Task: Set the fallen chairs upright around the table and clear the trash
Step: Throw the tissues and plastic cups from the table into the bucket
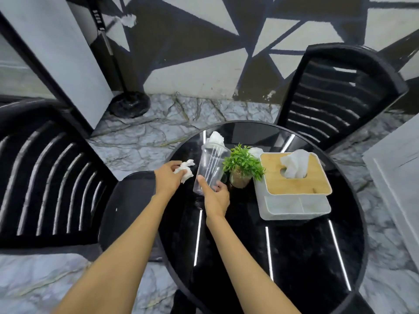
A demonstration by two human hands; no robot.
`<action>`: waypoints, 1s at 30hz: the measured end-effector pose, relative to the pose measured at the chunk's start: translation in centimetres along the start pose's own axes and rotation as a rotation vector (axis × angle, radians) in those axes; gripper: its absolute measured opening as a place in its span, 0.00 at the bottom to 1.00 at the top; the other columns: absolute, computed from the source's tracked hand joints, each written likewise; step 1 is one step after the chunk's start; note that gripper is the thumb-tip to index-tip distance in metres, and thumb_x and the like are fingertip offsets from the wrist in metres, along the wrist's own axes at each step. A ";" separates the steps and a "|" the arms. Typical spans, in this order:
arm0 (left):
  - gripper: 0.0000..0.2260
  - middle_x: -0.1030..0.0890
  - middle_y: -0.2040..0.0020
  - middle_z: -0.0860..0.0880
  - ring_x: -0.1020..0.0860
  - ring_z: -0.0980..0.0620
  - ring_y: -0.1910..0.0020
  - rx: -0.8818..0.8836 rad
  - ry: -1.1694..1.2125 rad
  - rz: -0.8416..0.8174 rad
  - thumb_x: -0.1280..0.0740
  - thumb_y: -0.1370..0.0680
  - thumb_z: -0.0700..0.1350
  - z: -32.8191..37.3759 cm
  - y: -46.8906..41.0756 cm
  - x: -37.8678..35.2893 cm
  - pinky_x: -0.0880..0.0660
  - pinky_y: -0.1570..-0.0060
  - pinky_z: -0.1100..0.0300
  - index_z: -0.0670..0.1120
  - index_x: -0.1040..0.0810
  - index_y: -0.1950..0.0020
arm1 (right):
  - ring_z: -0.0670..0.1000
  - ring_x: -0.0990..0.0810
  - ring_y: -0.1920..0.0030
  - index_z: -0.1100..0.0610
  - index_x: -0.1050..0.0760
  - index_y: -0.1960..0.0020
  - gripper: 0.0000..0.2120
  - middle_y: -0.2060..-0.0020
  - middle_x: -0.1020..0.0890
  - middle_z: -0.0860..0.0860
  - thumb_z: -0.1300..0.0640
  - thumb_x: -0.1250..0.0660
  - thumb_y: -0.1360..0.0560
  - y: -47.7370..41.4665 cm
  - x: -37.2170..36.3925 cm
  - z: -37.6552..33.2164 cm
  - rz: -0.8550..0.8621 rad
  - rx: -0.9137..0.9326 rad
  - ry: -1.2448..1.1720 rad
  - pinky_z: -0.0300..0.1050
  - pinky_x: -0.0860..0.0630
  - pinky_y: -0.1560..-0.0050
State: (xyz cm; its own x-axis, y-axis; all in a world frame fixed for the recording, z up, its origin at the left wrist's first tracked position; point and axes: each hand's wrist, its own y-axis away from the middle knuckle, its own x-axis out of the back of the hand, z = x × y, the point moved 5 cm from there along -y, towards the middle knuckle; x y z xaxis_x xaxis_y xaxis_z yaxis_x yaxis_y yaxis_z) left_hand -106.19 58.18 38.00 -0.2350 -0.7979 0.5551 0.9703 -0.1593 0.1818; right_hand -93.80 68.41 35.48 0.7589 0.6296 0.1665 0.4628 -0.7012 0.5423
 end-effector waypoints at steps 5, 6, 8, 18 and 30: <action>0.15 0.18 0.46 0.42 0.22 0.51 0.48 0.067 0.085 0.146 0.30 0.28 0.41 -1.4 7.6 2.8 0.33 0.48 0.66 0.41 0.20 0.42 | 0.47 0.26 0.48 0.54 0.30 0.34 0.35 0.44 0.25 0.49 0.39 0.26 0.35 3.9 3.2 1.2 -0.208 0.080 0.065 0.46 0.29 0.39; 0.15 0.18 0.46 0.42 0.23 0.52 0.49 0.091 0.103 0.167 0.29 0.28 0.42 -1.9 9.3 3.3 0.33 0.47 0.66 0.42 0.20 0.42 | 0.47 0.26 0.48 0.54 0.30 0.34 0.35 0.43 0.25 0.49 0.40 0.26 0.34 4.8 3.9 1.4 -0.253 0.093 0.078 0.45 0.29 0.41; 0.15 0.18 0.47 0.42 0.23 0.52 0.50 0.142 0.146 0.200 0.29 0.29 0.42 -2.9 12.6 4.1 0.32 0.48 0.65 0.42 0.20 0.43 | 0.48 0.27 0.47 0.54 0.31 0.33 0.34 0.42 0.26 0.50 0.41 0.27 0.34 6.5 5.4 2.1 -0.331 0.109 0.115 0.43 0.30 0.43; 0.14 0.18 0.49 0.39 0.20 0.44 0.50 0.395 0.289 0.321 0.27 0.30 0.39 -11.4 27.2 7.5 0.25 0.43 0.52 0.38 0.20 0.45 | 0.49 0.26 0.48 0.56 0.29 0.36 0.30 0.46 0.26 0.50 0.45 0.26 0.33 14.5 8.1 8.9 -0.585 0.156 0.319 0.42 0.30 0.50; 0.15 0.19 0.46 0.38 0.21 0.41 0.45 0.616 0.269 0.342 0.28 0.28 0.41 -28.0 44.6 7.2 0.27 0.46 0.55 0.37 0.21 0.44 | 0.53 0.25 0.41 0.59 0.34 0.32 0.33 0.40 0.26 0.52 0.48 0.26 0.32 24.0 9.1 28.2 -0.724 0.114 0.603 0.46 0.28 0.39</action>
State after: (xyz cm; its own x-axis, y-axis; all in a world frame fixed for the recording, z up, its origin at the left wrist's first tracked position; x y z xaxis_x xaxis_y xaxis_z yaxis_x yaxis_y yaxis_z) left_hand -63.02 29.04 27.36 0.1721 -0.8716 0.4589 0.7610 0.4135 0.5000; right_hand -62.88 47.93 26.80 -0.0797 0.9686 0.2357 0.7944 -0.0811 0.6019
